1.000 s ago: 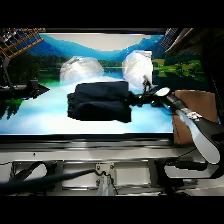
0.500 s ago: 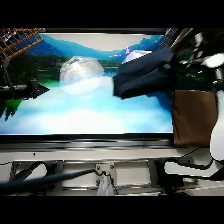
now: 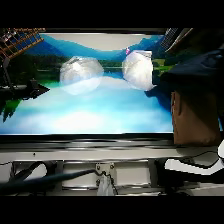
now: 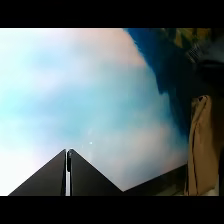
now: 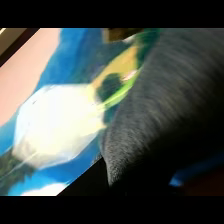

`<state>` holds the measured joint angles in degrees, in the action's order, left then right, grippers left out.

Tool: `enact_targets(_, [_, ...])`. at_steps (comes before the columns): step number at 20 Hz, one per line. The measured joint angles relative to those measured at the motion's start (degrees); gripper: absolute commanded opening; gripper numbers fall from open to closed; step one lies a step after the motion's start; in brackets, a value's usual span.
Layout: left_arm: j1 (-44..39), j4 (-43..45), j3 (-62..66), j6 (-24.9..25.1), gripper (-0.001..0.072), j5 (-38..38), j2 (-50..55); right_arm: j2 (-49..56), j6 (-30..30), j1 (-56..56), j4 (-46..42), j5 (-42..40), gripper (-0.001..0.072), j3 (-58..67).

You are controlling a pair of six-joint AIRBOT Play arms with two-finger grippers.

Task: Fold the clothes and pants, and hang the long-sleeved shirts on hangers.

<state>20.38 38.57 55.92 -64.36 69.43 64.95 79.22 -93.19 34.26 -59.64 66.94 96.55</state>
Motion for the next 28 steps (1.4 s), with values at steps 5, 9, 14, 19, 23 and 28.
enact_targets(5, [0.0,0.0,0.0,0.0,0.0020,0.0,0.0,-5.3,-2.0,4.9,-6.3,5.4,0.0026,0.6])
enact_targets(9, [0.0,0.0,0.0,0.0,0.0020,0.0,0.0,-10.2,-3.9,6.6,-12.1,9.5,0.0026,0.2])
enact_targets(14, [0.0,0.0,0.0,0.0,0.0020,0.0,0.0,-17.5,-4.9,7.1,-20.7,12.2,0.0026,-5.6])
enact_targets(19, [0.0,0.0,0.0,0.0,0.0020,0.0,0.0,-25.0,-7.8,7.1,-28.5,11.6,0.0026,-20.3])
enact_targets(23, [0.0,0.0,0.0,0.0,0.0020,0.0,0.0,-28.2,-8.0,7.2,-33.9,9.2,0.0026,-32.7])
enact_targets(28, [0.0,0.0,0.0,0.0,0.0020,0.0,0.0,-29.2,-5.7,7.2,-37.0,8.8,0.0710,-46.5])
